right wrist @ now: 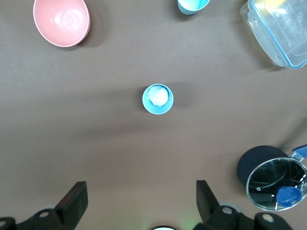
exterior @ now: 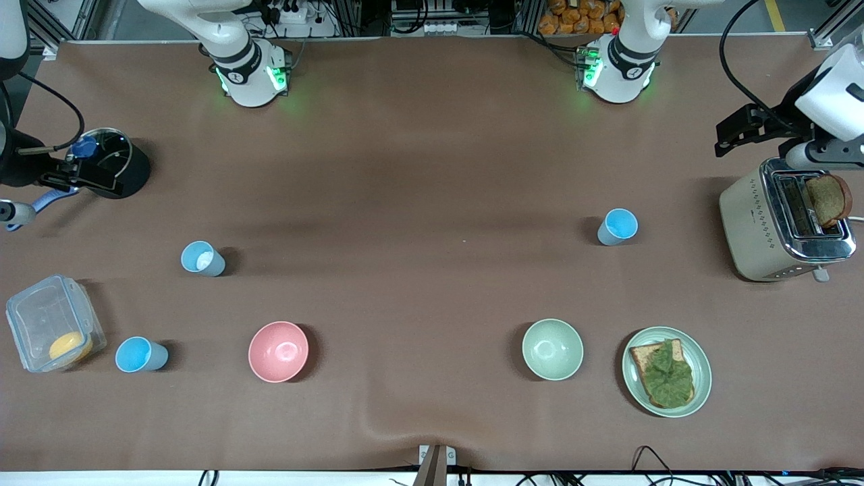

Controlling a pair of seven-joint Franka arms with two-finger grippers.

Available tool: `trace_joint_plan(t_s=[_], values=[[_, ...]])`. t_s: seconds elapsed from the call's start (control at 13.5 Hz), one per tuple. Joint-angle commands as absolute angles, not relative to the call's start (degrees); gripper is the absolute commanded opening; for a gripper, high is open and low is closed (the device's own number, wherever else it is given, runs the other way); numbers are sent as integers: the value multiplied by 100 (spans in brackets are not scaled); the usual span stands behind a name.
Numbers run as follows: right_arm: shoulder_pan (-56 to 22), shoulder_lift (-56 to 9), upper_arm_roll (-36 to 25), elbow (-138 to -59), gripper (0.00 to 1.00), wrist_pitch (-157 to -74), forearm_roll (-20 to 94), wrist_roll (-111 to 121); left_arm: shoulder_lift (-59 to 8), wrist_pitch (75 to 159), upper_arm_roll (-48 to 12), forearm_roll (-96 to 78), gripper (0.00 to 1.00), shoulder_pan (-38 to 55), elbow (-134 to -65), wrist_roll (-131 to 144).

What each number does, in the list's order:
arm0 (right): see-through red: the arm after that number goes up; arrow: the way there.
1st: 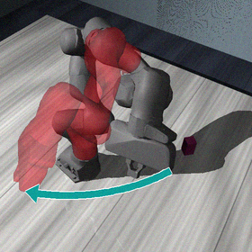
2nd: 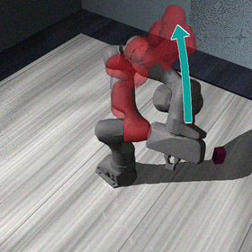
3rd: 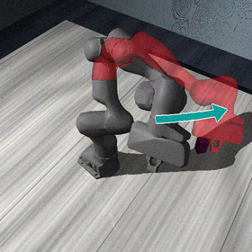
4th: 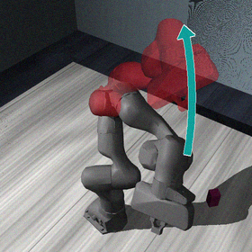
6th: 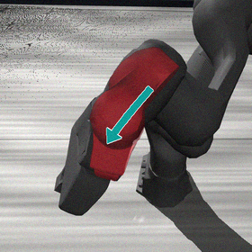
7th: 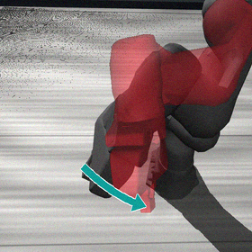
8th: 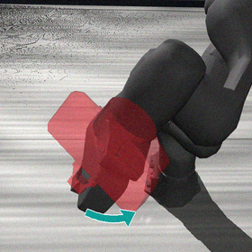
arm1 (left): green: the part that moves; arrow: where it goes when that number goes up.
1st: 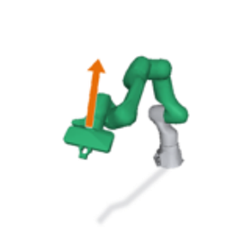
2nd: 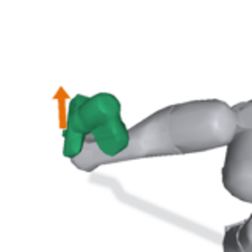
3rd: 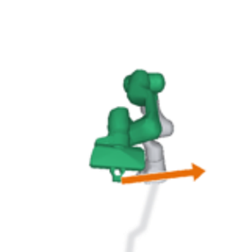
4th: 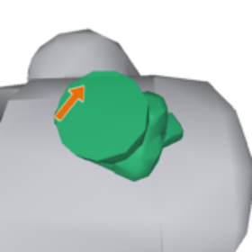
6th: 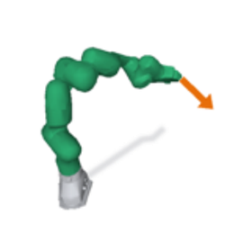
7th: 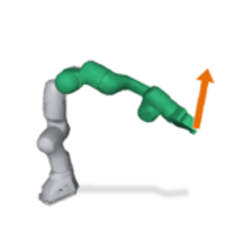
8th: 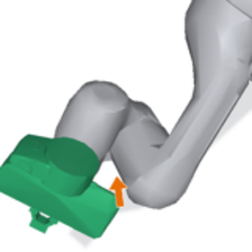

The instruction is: Stack blue cups with both arms

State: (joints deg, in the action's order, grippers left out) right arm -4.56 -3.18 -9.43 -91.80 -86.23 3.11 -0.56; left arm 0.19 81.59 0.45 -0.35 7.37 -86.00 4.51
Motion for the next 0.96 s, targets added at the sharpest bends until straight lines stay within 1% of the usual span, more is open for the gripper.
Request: trace_joint_plan(t_s=[0.0, 0.89], values=[[-475, -237, -932, -9211, 100, -8578, 193, -150, 17, 8235, 18, 53, 100, 712, -8560, 554], [-475, -237, -932, -9211, 100, -8578, 193, -158, -9, 8235, -35, 132, 100, 721, -8569, 519]])
